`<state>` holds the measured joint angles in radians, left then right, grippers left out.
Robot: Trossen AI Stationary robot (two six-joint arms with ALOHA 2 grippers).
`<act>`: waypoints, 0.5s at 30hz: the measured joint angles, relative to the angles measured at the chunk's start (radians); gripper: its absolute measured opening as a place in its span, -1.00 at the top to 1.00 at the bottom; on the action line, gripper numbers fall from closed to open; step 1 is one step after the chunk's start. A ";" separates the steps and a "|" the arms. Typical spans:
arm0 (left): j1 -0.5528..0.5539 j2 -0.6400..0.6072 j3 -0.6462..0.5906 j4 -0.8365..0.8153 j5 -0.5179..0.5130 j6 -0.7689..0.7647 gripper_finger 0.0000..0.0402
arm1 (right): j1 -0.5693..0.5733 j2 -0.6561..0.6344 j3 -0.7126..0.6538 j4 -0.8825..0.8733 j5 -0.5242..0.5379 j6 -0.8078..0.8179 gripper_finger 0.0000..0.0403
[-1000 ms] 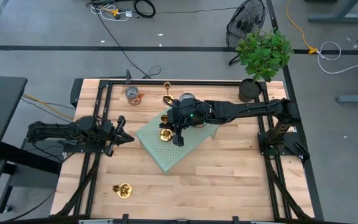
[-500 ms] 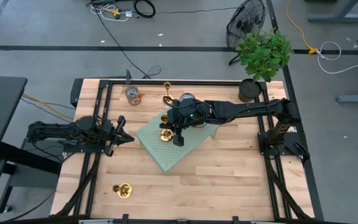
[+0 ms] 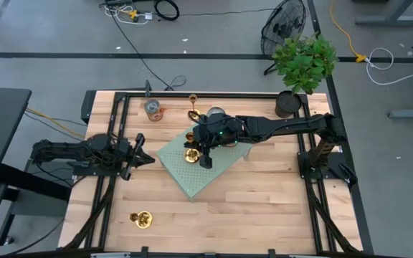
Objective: Pick & Place candle stick holders
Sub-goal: Put the middle gold candle holder on the shelf
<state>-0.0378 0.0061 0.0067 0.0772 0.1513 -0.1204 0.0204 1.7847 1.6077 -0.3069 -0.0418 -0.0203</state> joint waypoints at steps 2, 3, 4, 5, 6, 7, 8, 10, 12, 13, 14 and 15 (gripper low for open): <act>0.000 0.000 0.000 0.000 0.000 0.000 0.87 | 0.000 0.000 0.000 0.000 0.000 0.000 0.91; 0.000 0.000 0.000 0.000 0.000 0.000 0.87 | 0.000 0.000 0.000 0.000 0.000 0.000 0.90; 0.000 0.000 0.000 0.000 0.000 0.000 0.87 | 0.000 0.000 0.000 0.000 0.000 0.000 0.90; 0.000 0.000 0.000 0.000 0.000 0.000 0.87 | 0.000 0.000 0.000 0.000 0.000 0.000 0.90; 0.000 0.000 0.000 0.000 0.000 0.000 0.87 | 0.000 0.000 0.000 0.000 0.000 0.000 0.90; 0.000 0.000 0.000 0.000 0.000 0.000 0.87 | 0.000 0.000 0.000 0.000 0.000 0.000 0.90; 0.000 0.000 0.000 0.000 0.000 0.000 0.87 | 0.000 0.000 0.000 0.000 0.000 0.000 0.90; 0.000 0.000 0.000 0.000 0.000 0.000 0.87 | 0.000 0.000 0.000 0.000 0.000 0.000 0.91; 0.000 0.000 0.000 0.000 0.000 0.000 0.87 | 0.000 0.000 0.000 0.000 0.000 -0.001 0.91; 0.000 0.000 0.000 0.000 0.000 0.000 0.87 | 0.000 0.000 0.000 0.000 0.000 -0.001 0.91; 0.000 0.000 0.000 0.000 0.000 0.000 0.87 | 0.000 0.000 0.000 0.000 0.000 -0.001 0.91; 0.000 0.000 0.000 0.000 0.000 0.000 0.87 | 0.000 0.000 0.000 0.000 0.000 -0.001 0.91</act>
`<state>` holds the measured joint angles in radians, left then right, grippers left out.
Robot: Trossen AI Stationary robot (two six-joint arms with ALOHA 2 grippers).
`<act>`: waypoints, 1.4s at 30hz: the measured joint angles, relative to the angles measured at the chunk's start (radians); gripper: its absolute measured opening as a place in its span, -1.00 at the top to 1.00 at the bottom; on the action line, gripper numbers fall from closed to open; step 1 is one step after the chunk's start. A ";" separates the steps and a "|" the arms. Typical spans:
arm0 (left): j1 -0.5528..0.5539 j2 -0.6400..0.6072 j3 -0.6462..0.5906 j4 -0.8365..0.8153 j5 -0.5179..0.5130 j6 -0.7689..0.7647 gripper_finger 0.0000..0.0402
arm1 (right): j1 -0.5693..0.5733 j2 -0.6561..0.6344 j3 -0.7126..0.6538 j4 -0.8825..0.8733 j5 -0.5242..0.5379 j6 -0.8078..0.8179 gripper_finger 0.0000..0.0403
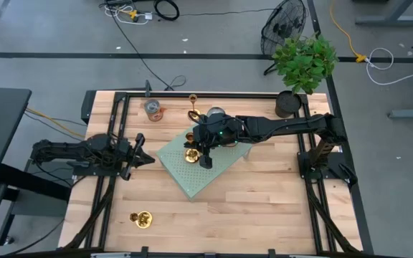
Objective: Pick & Place candle stick holders
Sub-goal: Put the middle gold candle holder on the shelf
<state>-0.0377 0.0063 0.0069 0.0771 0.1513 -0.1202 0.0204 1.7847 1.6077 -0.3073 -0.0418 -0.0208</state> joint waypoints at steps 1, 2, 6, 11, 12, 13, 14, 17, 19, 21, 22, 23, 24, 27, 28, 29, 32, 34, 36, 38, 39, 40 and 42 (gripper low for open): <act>0.000 0.000 0.000 0.000 0.000 0.000 0.87 | 0.000 0.000 0.000 0.000 0.000 0.000 0.91; 0.000 0.000 0.000 0.000 0.000 0.000 0.87 | 0.000 0.000 0.000 0.000 0.000 0.000 0.91; 0.000 0.000 0.000 0.000 0.000 0.000 0.87 | 0.000 0.000 0.000 0.000 0.000 0.000 0.90; 0.000 0.000 0.000 0.000 0.000 0.000 0.87 | 0.000 0.000 0.000 0.000 0.000 0.000 0.90; 0.000 0.000 0.000 0.000 0.000 0.000 0.87 | 0.000 0.000 0.000 0.000 0.000 0.000 0.90; 0.000 0.000 0.000 0.000 0.000 0.000 0.87 | 0.000 0.000 0.000 0.000 -0.001 0.000 0.90; 0.000 0.000 0.000 0.000 0.000 0.000 0.87 | 0.001 0.000 0.000 0.000 -0.003 0.000 0.90; 0.000 0.000 0.000 0.000 0.000 0.000 0.87 | 0.001 0.000 0.000 0.000 -0.034 0.000 0.90; 0.000 0.000 0.000 0.000 0.000 0.000 0.87 | 0.001 0.000 0.000 0.000 -0.047 0.000 0.90; 0.000 0.000 0.000 0.000 0.000 0.000 0.87 | 0.001 0.000 0.000 0.000 -0.046 0.000 0.90; 0.000 0.000 0.000 0.000 0.000 0.000 0.87 | 0.001 0.000 0.000 0.000 -0.046 0.000 0.90; 0.000 0.000 0.000 0.000 0.000 0.000 0.87 | 0.001 0.000 0.000 0.000 -0.045 0.000 0.90; 0.000 0.000 0.000 0.000 0.000 0.000 0.87 | 0.001 0.000 0.000 0.000 -0.045 0.000 0.90; 0.000 0.000 0.000 0.000 0.000 0.000 0.87 | 0.001 0.000 0.000 -0.002 -0.045 0.000 0.90; 0.000 0.000 0.000 0.000 0.000 0.000 0.87 | 0.001 0.000 0.000 -0.004 -0.045 0.000 0.90; 0.000 0.000 0.000 0.000 0.000 0.000 0.87 | 0.001 0.000 0.000 -0.008 -0.045 0.000 0.90; 0.000 0.000 0.000 0.000 0.000 0.000 0.87 | 0.001 0.000 0.000 -0.013 -0.045 -0.009 0.91; 0.000 0.000 0.000 0.000 0.000 0.000 0.87 | 0.001 0.000 0.000 -0.013 -0.045 -0.017 0.91; 0.000 0.000 0.000 0.000 0.000 0.000 0.87 | 0.001 0.000 0.000 -0.013 -0.045 -0.017 0.91; 0.000 0.000 0.000 0.000 0.000 0.000 0.87 | 0.001 0.000 0.000 -0.013 -0.045 -0.018 0.91; 0.000 0.000 0.000 0.000 0.000 0.000 0.87 | 0.001 0.000 0.000 -0.013 -0.045 -0.018 0.91; 0.000 0.000 0.000 0.000 0.000 0.000 0.87 | 0.001 0.000 0.000 -0.014 -0.045 -0.018 0.91; 0.000 0.000 0.000 0.000 0.000 0.000 0.87 | 0.001 0.000 0.000 -0.018 -0.045 -0.018 0.91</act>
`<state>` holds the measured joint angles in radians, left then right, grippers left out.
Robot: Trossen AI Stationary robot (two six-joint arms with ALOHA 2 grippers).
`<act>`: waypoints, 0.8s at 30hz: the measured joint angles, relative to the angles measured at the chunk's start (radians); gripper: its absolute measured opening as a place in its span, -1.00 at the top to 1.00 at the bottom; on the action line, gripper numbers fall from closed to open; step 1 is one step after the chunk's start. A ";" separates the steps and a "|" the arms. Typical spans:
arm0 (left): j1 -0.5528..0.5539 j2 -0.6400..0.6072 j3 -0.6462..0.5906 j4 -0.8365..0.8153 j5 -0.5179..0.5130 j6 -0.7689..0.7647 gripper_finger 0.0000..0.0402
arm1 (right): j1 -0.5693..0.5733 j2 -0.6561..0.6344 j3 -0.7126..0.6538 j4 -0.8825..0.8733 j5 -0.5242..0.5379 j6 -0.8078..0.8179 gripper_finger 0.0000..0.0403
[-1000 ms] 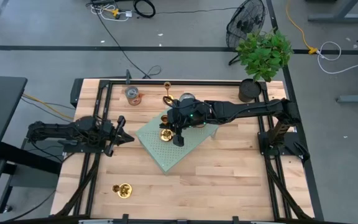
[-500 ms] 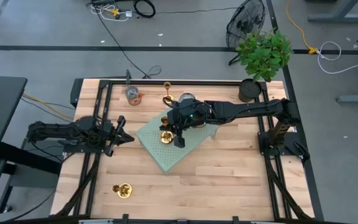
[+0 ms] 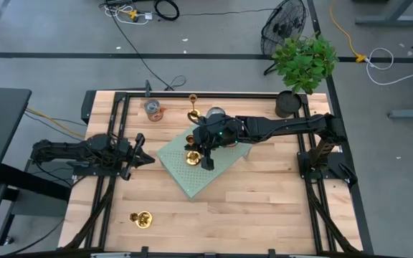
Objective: Pick & Place candle stick holders
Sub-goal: Put the middle gold candle holder on the shelf
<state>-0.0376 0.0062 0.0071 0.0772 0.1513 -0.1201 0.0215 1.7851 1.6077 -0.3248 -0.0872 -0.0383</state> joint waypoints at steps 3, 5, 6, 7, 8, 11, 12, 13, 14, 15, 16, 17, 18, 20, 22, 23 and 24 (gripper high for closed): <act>0.000 0.000 0.000 0.000 0.000 0.000 0.87 | 0.000 0.000 0.000 0.000 0.000 0.000 0.91; 0.000 0.000 0.000 0.000 0.000 0.000 0.87 | 0.000 0.000 0.000 0.000 0.000 0.000 0.90; 0.000 0.000 0.000 0.000 0.000 0.000 0.87 | 0.000 0.000 0.000 0.000 0.000 0.000 0.90; 0.000 0.000 0.000 0.000 0.000 0.000 0.87 | 0.000 0.000 0.000 0.000 0.000 0.000 0.88; 0.000 0.000 0.000 0.000 0.000 0.000 0.87 | 0.000 0.000 0.000 0.001 0.000 0.000 0.87; 0.000 0.000 0.000 0.000 0.000 0.000 0.87 | 0.000 0.000 0.000 0.002 0.000 0.000 0.81; 0.000 0.000 0.000 0.000 0.000 0.000 0.87 | 0.000 0.000 0.000 0.004 0.000 -0.001 0.79; 0.000 0.000 0.000 0.000 0.000 0.000 0.87 | 0.000 0.000 0.000 0.005 0.000 0.000 0.77; 0.000 0.000 0.000 0.000 0.000 0.000 0.87 | 0.000 0.000 0.000 0.005 0.000 0.000 0.75; 0.000 0.000 0.000 0.000 0.000 0.000 0.87 | 0.000 0.000 0.000 0.005 0.000 0.000 0.73; 0.000 0.000 0.000 0.000 0.000 0.000 0.87 | 0.000 0.000 0.000 0.005 0.000 0.000 0.71; 0.000 0.000 0.000 0.000 0.000 0.000 0.87 | 0.000 0.000 0.000 0.005 -0.001 0.000 0.69; 0.000 0.000 0.000 0.000 0.000 0.000 0.87 | 0.000 0.000 0.000 0.005 -0.001 0.001 0.67; 0.000 0.000 0.000 0.000 0.000 0.000 0.87 | 0.000 0.000 0.000 0.004 -0.001 0.002 0.63; 0.000 0.000 0.000 0.000 0.000 0.000 0.87 | 0.000 0.000 0.000 0.004 -0.001 0.002 0.59; 0.000 0.000 0.000 0.000 0.000 0.000 0.87 | 0.000 0.000 0.000 0.004 0.000 0.003 0.57; 0.000 0.000 0.000 0.000 0.000 0.000 0.87 | 0.000 0.000 0.000 0.004 0.000 0.003 0.55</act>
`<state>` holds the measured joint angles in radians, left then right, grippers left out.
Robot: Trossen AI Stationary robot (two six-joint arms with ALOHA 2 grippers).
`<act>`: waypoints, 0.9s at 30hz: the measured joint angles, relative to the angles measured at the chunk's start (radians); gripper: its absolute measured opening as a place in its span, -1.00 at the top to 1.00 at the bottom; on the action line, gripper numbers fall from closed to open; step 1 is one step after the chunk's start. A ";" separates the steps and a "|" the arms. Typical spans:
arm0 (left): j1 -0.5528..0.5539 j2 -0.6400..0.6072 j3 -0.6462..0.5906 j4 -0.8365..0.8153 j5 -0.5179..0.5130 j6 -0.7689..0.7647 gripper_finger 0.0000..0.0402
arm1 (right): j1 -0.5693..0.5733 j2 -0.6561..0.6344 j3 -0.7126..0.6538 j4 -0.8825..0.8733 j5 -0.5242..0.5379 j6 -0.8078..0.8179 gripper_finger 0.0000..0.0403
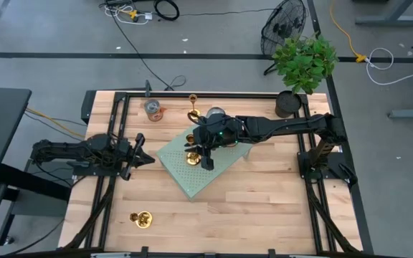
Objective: Pick & Place candle stick holders
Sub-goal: Put the middle gold candle holder on the shelf
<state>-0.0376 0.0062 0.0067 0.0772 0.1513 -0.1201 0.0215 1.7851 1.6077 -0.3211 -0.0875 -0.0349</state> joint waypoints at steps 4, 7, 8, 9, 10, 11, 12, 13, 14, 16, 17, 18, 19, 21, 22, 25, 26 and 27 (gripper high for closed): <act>0.000 0.000 0.000 0.000 0.000 0.000 0.87 | 0.000 0.000 0.000 -0.001 0.000 0.000 0.43; 0.000 0.000 0.000 0.000 0.000 0.000 0.87 | 0.000 0.000 0.000 -0.002 0.000 0.000 0.33; 0.000 0.000 0.000 0.000 0.000 0.000 0.87 | 0.000 0.000 0.000 -0.002 0.000 0.000 0.30; 0.000 0.000 0.000 0.000 0.000 0.000 0.87 | 0.000 0.000 0.000 -0.002 0.000 0.000 0.27; 0.000 0.000 0.000 0.000 0.000 0.000 0.87 | 0.000 0.000 0.000 -0.002 0.000 0.000 0.24; 0.000 0.000 0.000 0.000 0.000 0.000 0.87 | 0.000 0.000 0.000 -0.002 0.000 0.000 0.21; 0.000 0.000 0.000 0.000 0.000 0.000 0.87 | 0.000 0.000 0.000 -0.002 0.000 0.000 0.18; 0.000 0.000 0.000 0.000 0.000 0.000 0.87 | 0.000 0.000 0.000 -0.002 0.000 0.000 0.15; 0.000 0.000 0.000 0.000 0.000 0.000 0.87 | 0.000 0.000 0.000 -0.002 0.000 0.000 0.12; 0.000 0.000 0.000 0.000 0.000 0.000 0.87 | 0.000 0.000 0.000 -0.002 0.000 0.000 0.08; 0.000 0.000 0.000 0.000 0.000 0.000 0.87 | 0.000 0.000 0.000 -0.002 0.000 0.000 0.05; 0.000 0.000 0.000 0.000 0.000 0.000 0.87 | 0.000 0.000 0.000 -0.002 0.000 0.000 0.03; 0.000 0.000 0.000 0.000 0.000 0.000 0.87 | 0.000 0.000 0.000 -0.002 0.000 0.000 0.01; 0.000 0.000 0.000 0.000 0.000 0.000 0.87 | 0.000 0.000 0.000 -0.002 0.000 0.000 -0.03; 0.000 0.000 0.000 0.000 0.000 0.000 0.87 | 0.000 0.000 0.000 -0.002 0.000 0.000 -0.04; 0.000 0.000 0.000 0.000 0.000 0.000 0.87 | 0.000 0.000 0.000 -0.002 0.000 0.000 -0.08; 0.000 0.000 0.000 0.000 0.000 0.000 0.87 | 0.000 0.000 0.000 -0.003 0.000 0.000 -0.09; 0.000 0.000 0.000 0.000 0.000 0.000 0.87 | 0.000 0.000 0.000 -0.004 0.000 0.000 -0.10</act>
<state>-0.0376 0.0063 0.0067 0.0769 0.1513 -0.1200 0.0212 1.7851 1.6077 -0.3246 -0.0872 -0.0349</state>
